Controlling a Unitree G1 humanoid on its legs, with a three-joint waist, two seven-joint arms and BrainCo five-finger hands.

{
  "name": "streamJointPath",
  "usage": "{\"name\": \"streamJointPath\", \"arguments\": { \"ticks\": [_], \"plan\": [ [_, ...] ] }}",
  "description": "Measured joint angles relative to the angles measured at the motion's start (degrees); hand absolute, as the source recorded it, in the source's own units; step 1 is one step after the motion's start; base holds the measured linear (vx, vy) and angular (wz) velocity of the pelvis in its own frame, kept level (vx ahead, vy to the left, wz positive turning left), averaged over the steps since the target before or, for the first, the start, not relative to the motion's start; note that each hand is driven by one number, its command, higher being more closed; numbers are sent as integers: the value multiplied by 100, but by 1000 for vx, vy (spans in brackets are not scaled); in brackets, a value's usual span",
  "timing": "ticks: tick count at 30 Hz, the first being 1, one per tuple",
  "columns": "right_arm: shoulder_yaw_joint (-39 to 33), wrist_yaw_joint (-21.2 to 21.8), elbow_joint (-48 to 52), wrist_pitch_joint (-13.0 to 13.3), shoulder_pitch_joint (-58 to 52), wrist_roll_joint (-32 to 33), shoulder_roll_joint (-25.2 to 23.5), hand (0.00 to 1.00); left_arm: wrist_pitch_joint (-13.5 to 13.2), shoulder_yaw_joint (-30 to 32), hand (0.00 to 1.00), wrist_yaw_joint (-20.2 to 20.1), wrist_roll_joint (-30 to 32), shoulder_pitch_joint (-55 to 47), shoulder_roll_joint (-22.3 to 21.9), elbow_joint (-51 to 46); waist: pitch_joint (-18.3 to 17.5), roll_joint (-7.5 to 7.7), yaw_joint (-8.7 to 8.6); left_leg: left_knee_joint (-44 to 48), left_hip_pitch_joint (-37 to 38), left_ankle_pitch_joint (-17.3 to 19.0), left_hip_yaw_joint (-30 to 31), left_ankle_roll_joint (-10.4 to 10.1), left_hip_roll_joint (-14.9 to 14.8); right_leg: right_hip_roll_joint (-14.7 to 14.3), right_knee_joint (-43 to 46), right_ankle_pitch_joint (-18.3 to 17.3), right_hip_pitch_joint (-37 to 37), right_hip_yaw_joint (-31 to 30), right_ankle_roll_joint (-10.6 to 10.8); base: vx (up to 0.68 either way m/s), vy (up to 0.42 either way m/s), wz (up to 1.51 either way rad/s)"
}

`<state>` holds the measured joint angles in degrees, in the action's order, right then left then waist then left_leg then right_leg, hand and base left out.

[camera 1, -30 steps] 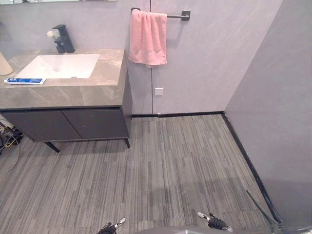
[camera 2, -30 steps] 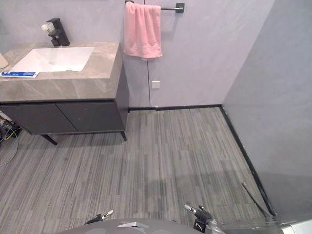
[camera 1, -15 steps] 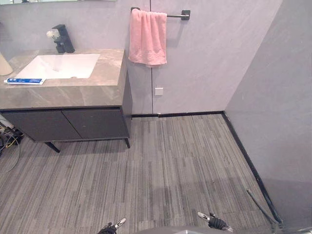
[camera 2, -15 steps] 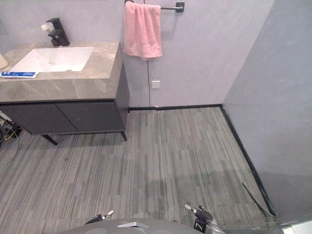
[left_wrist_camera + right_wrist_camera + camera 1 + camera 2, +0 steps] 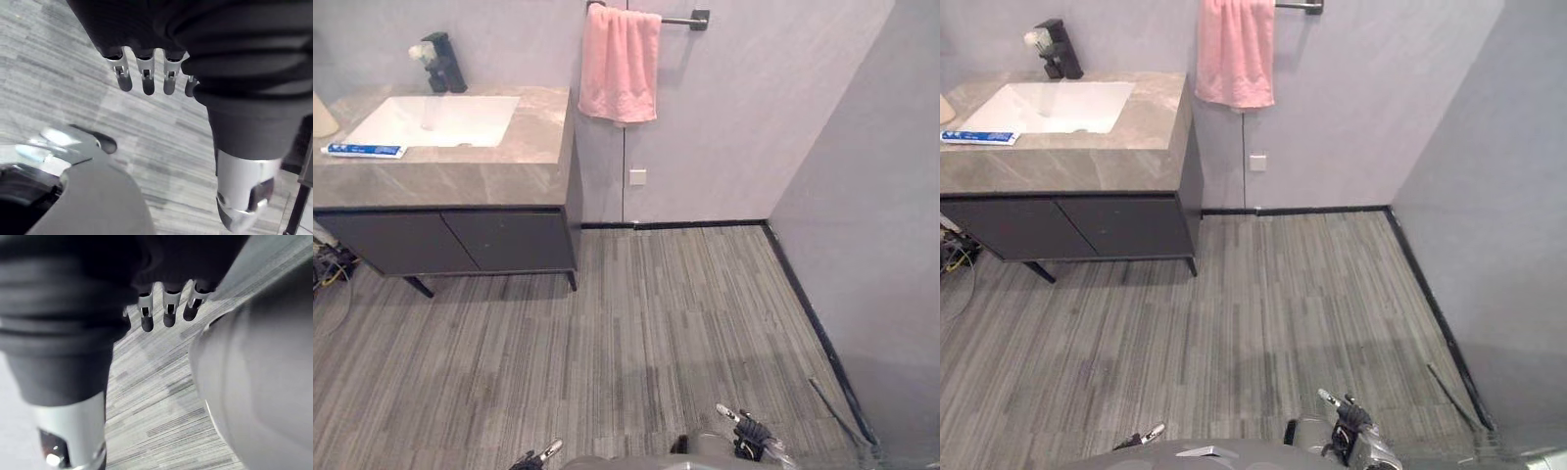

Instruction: Organize washtable

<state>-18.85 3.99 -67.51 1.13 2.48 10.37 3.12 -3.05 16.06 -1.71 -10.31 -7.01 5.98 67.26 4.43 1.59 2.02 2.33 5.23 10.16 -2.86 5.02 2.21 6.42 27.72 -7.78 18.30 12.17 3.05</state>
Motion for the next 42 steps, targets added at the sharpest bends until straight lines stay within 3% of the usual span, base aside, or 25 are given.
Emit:
{"name": "streamJointPath", "arguments": {
  "ticks": [2,3,5,7,8,9,10,11,12,14,17,19,21,22,23,25,27,28,29,30,32,36,37,41,42],
  "plan": [
    [-22,7,-16,2,34,7,-5,0,11,-3,0,-6,4,10,6,9,8,10,-42,-154,127,54,24,-88,-65,-59,-1156,311,77,171,43,55,23,-4],
    [-134,21,-49,-1,24,50,-6,0,13,-9,0,-8,11,13,20,9,20,32,-85,-269,211,112,45,-177,-78,-115,-1998,747,95,161,151,14,34,2],
    [-368,30,-93,-26,-44,212,-19,0,14,-7,0,-22,59,29,65,10,80,83,-212,-279,418,264,168,-348,-79,-124,-2523,981,120,86,238,186,-87,29],
    [-817,33,-226,-54,-120,366,-25,0,14,130,0,-66,70,33,60,-8,80,58,-319,92,540,779,266,-510,-286,-220,-2142,987,163,59,44,376,-265,41],
    [-1038,36,-211,-53,-213,447,-29,0,15,282,0,-94,71,-4,33,-6,16,-58,-327,379,572,1061,276,-734,-544,-459,-1857,888,121,121,-179,589,-444,41],
    [-1382,29,-212,-57,-288,430,-111,0,31,542,0,-151,69,-37,48,-49,-27,20,-320,2049,158,1253,287,-936,-742,-629,-1590,1146,-109,129,-474,573,-454,33],
    [-1478,29,-204,-56,-311,430,-113,0,52,625,0,-156,69,4,19,-116,-33,-64,-307,3010,-201,1175,279,-1015,-901,-759,-1482,1005,-220,205,-553,507,-403,21],
    [-1498,33,-115,-52,-317,430,-125,0,58,654,0,-169,66,-21,-85,-251,-22,-176,-288,4318,-773,632,272,-1037,-1137,-936,-1467,788,-430,278,-665,247,-291,-32],
    [-1383,34,67,-44,-264,432,-153,0,61,639,0,-198,52,-1,-213,-284,65,-287,-120,5765,-1361,-278,293,-1031,-1369,-1174,-1495,586,-770,113,-796,186,-280,-77],
    [-1192,20,149,-27,-25,431,-126,0,55,626,0,-218,-8,90,-262,-500,327,-319,52,6855,-1955,-52,166,-873,-1455,-1303,-1569,363,-1286,-224,-939,149,-194,-89],
    [-780,-36,193,-36,150,431,-195,0,-18,561,0,-163,-77,90,-251,-807,423,-158,172,6187,-2750,376,-226,-894,-1308,-1030,-2164,290,-2291,-446,-994,439,-176,-34],
    [-589,-57,221,-38,294,430,-203,0,-121,427,0,-130,-264,34,-281,-930,450,-74,226,4253,-3016,342,-584,-880,-1207,-730,-2401,49,-2791,-531,-691,560,-70,-30],
    [-397,-63,281,14,353,427,-153,0,-140,420,0,-96,-294,-39,-435,-916,335,-292,344,1709,-2955,-231,-605,-914,-1136,-598,-2523,-269,-3162,-561,-446,569,21,-36],
    [-284,-63,283,29,345,426,-129,0,-151,421,0,-85,-294,-63,-485,-915,301,-367,358,1282,-2950,-352,-583,-894,-1145,-594,-2518,-395,-3243,-589,-393,597,102,-34],
    [-198,-59,237,33,339,425,-155,0,-179,425,0,-53,-344,-202,-496,-870,244,-365,364,1485,-3002,-953,-472,-897,-1050,-476,-2386,-708,-3441,-680,-410,663,147,-19],
    [-107,-53,228,28,285,423,-300,0,-178,424,0,-19,-425,-266,-412,-792,76,-116,351,1494,-2869,-1218,-493,-678,-728,-136,-1700,-796,-3270,-782,-436,672,164,-4],
    [-144,-46,215,31,250,422,-355,0,-171,412,0,-11,-443,-213,-218,-627,67,181,325,1499,-2421,-1041,-647,-279,-308,278,209,-397,-2610,-1052,-31,559,163,15],
    [-162,-47,216,32,216,421,-358,0,-169,365,0,-11,-442,-205,-174,-611,71,224,304,1510,-2264,-964,-654,-210,-215,349,740,-86,-2438,-1135,57,437,142,36],
    [-169,-42,227,35,114,417,-334,0,-167,237,0,-9,-432,-171,-149,-614,84,208,244,1506,-1969,-778,-623,-98,-135,416,1899,484,-2023,-1269,329,298,143,41],
    [-148,-9,228,45,101,417,-337,0,-165,189,0,-13,-401,-141,-133,-616,104,155,173,1466,-1645,-681,-592,-31,-114,408,2735,477,-1638,-1283,333,215,139,34],
    [-125,16,236,47,67,407,-360,0,-165,186,0,-23,-394,-102,-182,-640,88,78,162,1141,-1138,-678,-601,-27,-138,462,3128,400,-1103,-1167,280,39,100,9],
    [-122,12,287,63,34,360,-396,0,-169,137,0,-18,-395,51,-278,-671,122,-11,161,436,-277,-556,-609,-138,-258,770,1659,66,-847,-551,251,-131,103,-1],
    [-118,14,268,64,48,359,-446,0,-179,84,0,-17,-406,180,-334,-682,86,-34,154,445,-268,-394,-620,-210,-391,716,340,127,-867,-227,313,-289,42,-9],
    [112,-2,240,67,20,354,-430,0,-205,101,0,5,-419,265,-409,-683,-7,94,83,589,-318,-183,-486,-486,-427,521,-1453,1096,-1061,-167,220,-95,-132,12],
    [140,-6,183,58,-29,344,-421,0,-217,96,0,8,-419,261,-390,-667,-104,142,62,623,-312,-111,-336,-606,-414,485,-1725,1020,-1278,-12,213,138,-342,42]
  ]
}}
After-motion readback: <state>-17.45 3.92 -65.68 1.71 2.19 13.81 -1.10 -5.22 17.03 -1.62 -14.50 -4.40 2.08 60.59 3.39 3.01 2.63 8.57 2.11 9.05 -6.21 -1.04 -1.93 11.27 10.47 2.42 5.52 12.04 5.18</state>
